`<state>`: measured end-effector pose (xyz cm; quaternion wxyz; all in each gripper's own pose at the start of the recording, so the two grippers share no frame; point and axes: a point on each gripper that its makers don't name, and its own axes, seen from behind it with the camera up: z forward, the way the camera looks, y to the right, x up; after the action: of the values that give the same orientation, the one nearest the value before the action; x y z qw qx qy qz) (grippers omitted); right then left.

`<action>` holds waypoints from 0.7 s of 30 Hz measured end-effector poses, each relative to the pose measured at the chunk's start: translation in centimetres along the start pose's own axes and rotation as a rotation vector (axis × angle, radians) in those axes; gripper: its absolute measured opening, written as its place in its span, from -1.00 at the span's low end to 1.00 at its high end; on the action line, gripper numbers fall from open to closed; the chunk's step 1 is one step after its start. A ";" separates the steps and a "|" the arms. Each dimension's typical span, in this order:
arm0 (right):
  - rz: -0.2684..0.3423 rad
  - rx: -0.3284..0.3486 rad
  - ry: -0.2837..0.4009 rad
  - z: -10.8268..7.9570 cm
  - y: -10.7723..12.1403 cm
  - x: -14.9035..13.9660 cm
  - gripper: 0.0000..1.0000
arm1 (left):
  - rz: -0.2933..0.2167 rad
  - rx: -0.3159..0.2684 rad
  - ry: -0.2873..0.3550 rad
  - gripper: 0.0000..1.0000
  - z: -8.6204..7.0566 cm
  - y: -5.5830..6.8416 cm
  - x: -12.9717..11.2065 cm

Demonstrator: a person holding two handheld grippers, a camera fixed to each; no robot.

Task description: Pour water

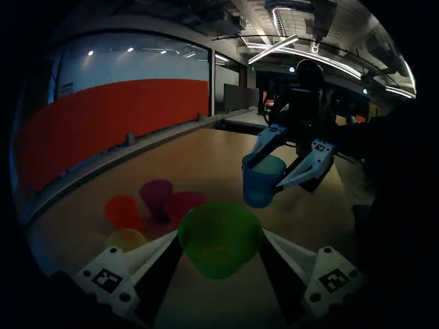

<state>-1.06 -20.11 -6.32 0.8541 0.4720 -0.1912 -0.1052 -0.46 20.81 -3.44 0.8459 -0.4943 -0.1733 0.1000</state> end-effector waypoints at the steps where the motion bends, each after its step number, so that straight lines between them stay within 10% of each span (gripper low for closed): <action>1: 0.000 -0.006 0.012 -0.2 0.1 0.5 0.79 | 0.002 0.006 0.014 0.77 -0.2 0.0 0.5; 21: -0.021 -0.085 0.179 -3.3 1.2 7.3 0.79 | -0.025 0.066 0.263 0.77 -3.2 -0.1 8.0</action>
<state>6.98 -19.56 -5.20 0.8859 0.4449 -0.1045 -0.0795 8.10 20.92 -3.23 0.8784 -0.4728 -0.0639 0.0293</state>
